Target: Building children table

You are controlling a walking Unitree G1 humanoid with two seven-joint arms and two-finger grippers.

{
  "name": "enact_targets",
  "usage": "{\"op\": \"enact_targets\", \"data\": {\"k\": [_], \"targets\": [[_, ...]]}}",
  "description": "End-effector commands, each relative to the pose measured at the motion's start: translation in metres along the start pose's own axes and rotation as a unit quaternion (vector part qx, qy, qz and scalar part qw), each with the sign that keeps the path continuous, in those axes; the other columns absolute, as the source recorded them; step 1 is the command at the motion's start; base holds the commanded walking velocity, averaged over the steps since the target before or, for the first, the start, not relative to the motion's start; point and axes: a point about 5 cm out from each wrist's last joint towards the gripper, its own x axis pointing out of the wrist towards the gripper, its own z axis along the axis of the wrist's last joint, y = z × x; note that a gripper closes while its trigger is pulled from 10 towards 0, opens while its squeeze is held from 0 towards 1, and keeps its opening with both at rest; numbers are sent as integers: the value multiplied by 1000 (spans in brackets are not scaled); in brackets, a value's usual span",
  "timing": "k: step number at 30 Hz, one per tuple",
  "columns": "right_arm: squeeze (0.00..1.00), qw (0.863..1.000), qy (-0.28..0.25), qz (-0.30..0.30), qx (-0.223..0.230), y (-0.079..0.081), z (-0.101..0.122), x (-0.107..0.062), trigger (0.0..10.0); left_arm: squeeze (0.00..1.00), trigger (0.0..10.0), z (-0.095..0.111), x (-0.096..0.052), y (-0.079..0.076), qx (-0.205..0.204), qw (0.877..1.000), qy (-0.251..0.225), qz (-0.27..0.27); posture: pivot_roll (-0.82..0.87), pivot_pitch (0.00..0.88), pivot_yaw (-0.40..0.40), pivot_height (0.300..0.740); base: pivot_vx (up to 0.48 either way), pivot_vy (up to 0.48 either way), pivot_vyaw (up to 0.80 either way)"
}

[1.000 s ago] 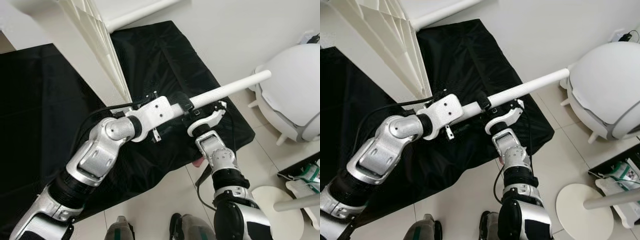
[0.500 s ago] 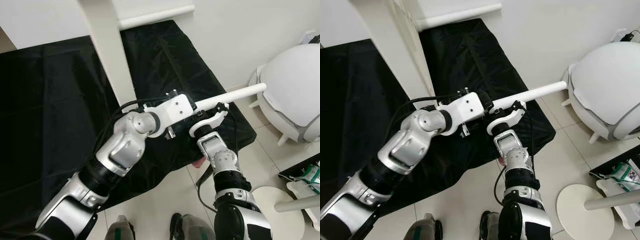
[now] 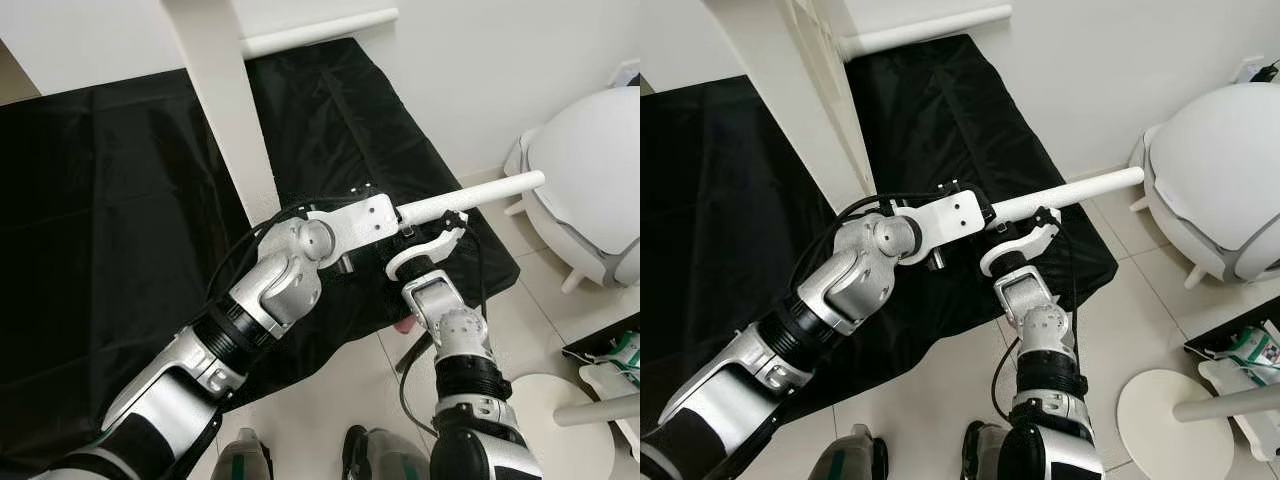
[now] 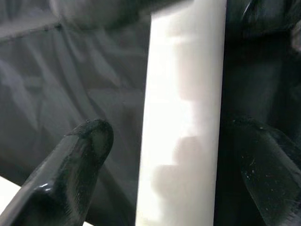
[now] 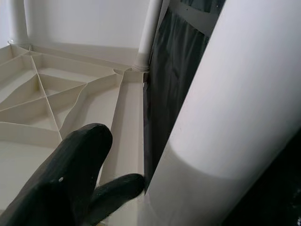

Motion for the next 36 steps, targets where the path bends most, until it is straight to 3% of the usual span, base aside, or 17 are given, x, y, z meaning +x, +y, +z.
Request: {"op": "enact_targets", "data": {"k": [1, 9, 13, 19, 24, 26, 29, 30, 33, 35, 36], "targets": [[4, 999, 16, -2, 45, 3, -24, -1, 10000, 0, 10000, -5, 0, 20, 6, 980, 17, 196, -7, 113, 58, 740, 0, 0, 0], [0, 998, 15, 1, 54, 11, -21, -14, 10000, 0, 10000, -12, 8, 36, -3, 972, 41, 232, -15, 120, 60, 740, 0, 0, 0], [0, 998, 12, 3, 64, 19, -16, -29, 10000, 0, 10000, -11, 10, 47, -3, 969, 42, 245, -20, 120, 60, 740, 0, 0, 0], [0, 999, 10, 10, 47, 28, -5, -45, 10000, 0, 10000, -12, 12, 52, -2, 968, 42, 247, -29, 118, 63, 740, 0, 0, 0], [0, 999, 2, 14, 30, 33, 3, -49, 10000, 0, 10000, -13, 14, 53, -5, 968, 42, 246, -33, 115, 63, 740, 0, 0, 0], [0, 1000, -9, 20, -21, 43, 16, -49, 10000, 0, 10000, -13, 13, 54, -7, 969, 38, 244, -35, 113, 61, 740, 0, 0, 0], [0, 999, -10, 21, -49, 49, 21, -48, 10000, 0, 10000, -12, 13, 54, -8, 970, 34, 242, -35, 113, 59, 740, 0, 0, 0], [0, 996, -13, 24, -79, 55, 26, -47, 10000, 0, 10000, -11, 13, 53, -9, 971, 28, 237, -35, 113, 59, 740, 0, 0, 0], [0, 995, -15, 27, -97, 58, 29, -46, 10000, 0, 10000, -11, 13, 51, -10, 972, 24, 233, -35, 113, 59, 740, 0, 0, 0], [0, 991, -32, 27, -126, 61, 40, -37, 10000, 0, 10000, -2, 11, 37, -15, 981, -15, 195, -35, 110, 54, 740, 0, 0, 0], [0, 991, -32, 27, -126, 61, 40, -37, 10000, 0, 10000, -2, 11, 37, -15, 981, -15, 195, -35, 110, 54, 740, 0, 0, 0]]}}
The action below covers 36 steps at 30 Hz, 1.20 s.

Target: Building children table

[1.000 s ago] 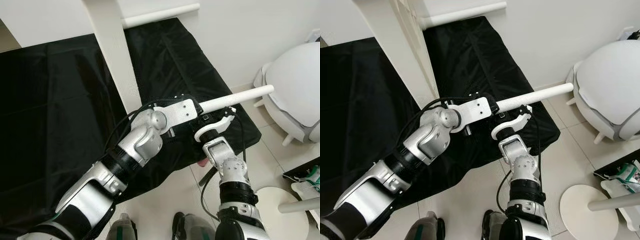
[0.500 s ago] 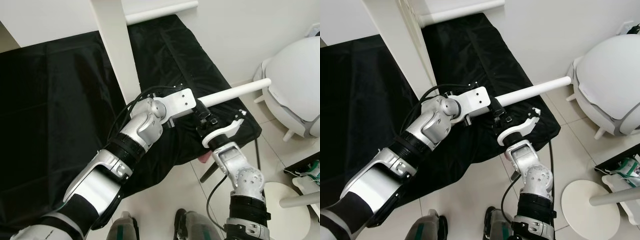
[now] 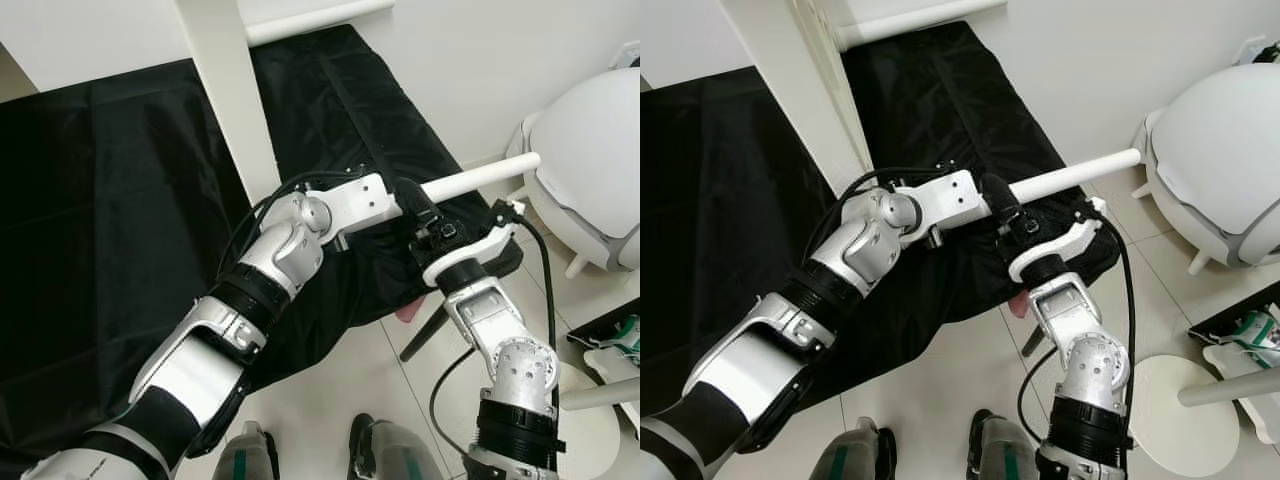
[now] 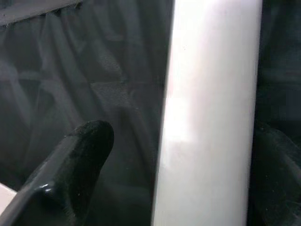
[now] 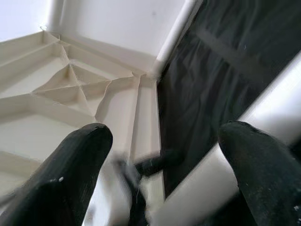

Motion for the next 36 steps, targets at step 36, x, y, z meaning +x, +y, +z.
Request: {"op": "enact_targets", "data": {"k": [36], "targets": [[0, 944, -70, -60, -316, -15, 16, 40, 10000, 0, 10000, 22, -103, -31, -221, 901, -369, -51, -18, 113, 21, 740, 0, 0, 0]]}}
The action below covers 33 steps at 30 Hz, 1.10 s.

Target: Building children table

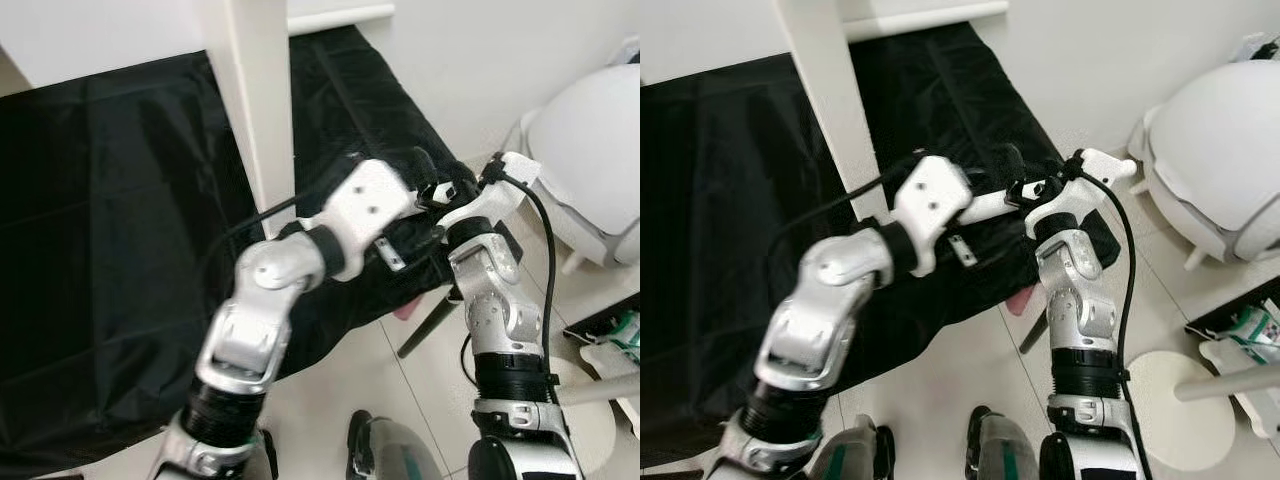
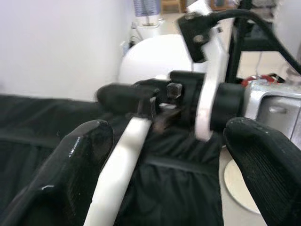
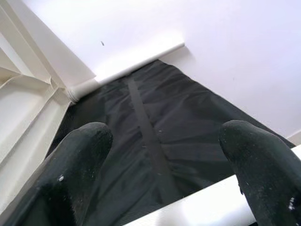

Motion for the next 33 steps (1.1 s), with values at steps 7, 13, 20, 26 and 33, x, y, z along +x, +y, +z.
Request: {"op": "enact_targets", "data": {"k": [7, 13, 20, 26, 33], "targets": [[0, 1000, 1, 8, -16, 3, -7, 5, 10000, 0, 10000, -9, -24, -1, -22, 999, 11, -22, -14, 100, 11, 740, 0, 0, 0], [0, 1000, -3, 8, -30, 0, -10, 8, 10000, 0, 10000, -14, -37, 10, -16, 999, 26, 11, 4, 85, -6, 740, 0, 0, 0], [0, 999, 1, 14, -36, 0, -13, 15, 10000, 0, 10000, -13, -47, 25, -10, 997, 32, 68, 34, 73, -38, 740, 0, 0, 0], [0, 999, 4, 34, -37, 7, -18, 24, 10000, 0, 10000, -10, -59, 37, -3, 993, 29, 111, 55, 68, -62, 740, 0, 0, 0], [0, 998, 6, 40, -37, 9, -21, 28, 10000, 0, 10000, -15, -72, 44, 7, 988, 45, 145, 74, 65, -80, 740, 0, 0, 0]]}}
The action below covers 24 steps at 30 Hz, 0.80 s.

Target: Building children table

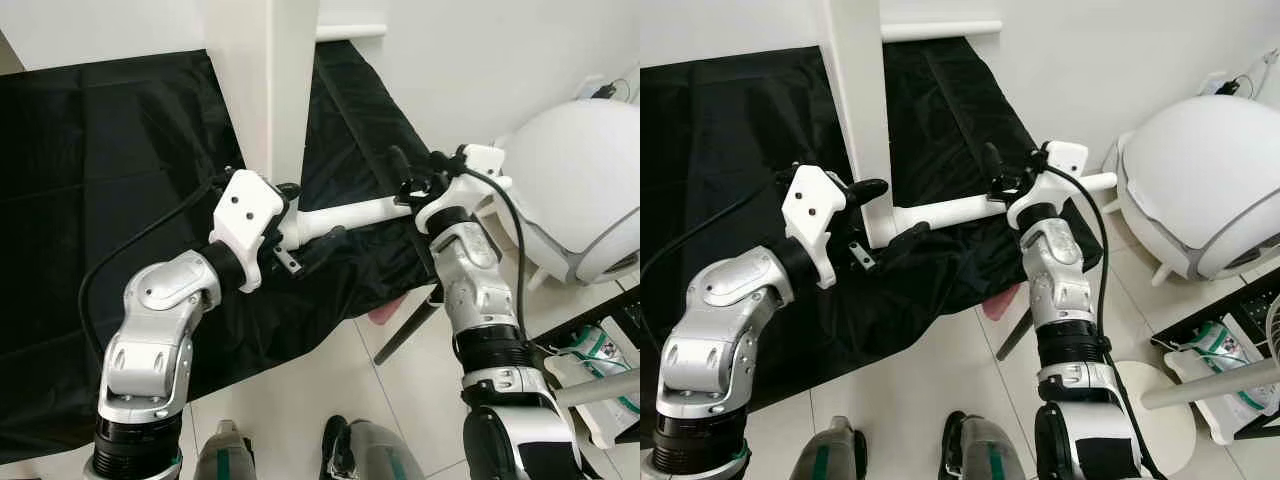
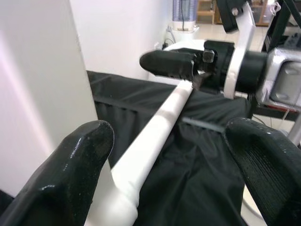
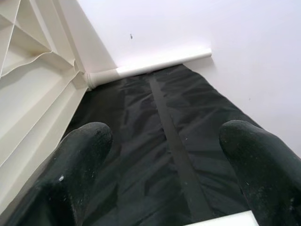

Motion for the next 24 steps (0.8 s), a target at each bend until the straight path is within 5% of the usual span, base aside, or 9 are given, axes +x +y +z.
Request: {"op": "enact_targets", "data": {"k": [1, 15, 24], "targets": [[0, 1000, -4, 3, -3, 0, 0, 2, 10000, 0, 10000, 0, -7, 9, 2, 997, -3, 72, 74, 65, -80, 740, 0, 0, 0], [0, 1000, 8, 11, -1, 6, -12, 5, 10000, 0, 10000, -6, -16, 30, -1, 988, -2, 157, 104, 51, -99, 740, 0, 0, 0], [0, 999, 26, 18, -11, 5, -19, 1, 10000, 0, 10000, -15, -2, 31, -57, 970, -7, 235, 93, 44, -107, 740, 0, 0, 0]]}}
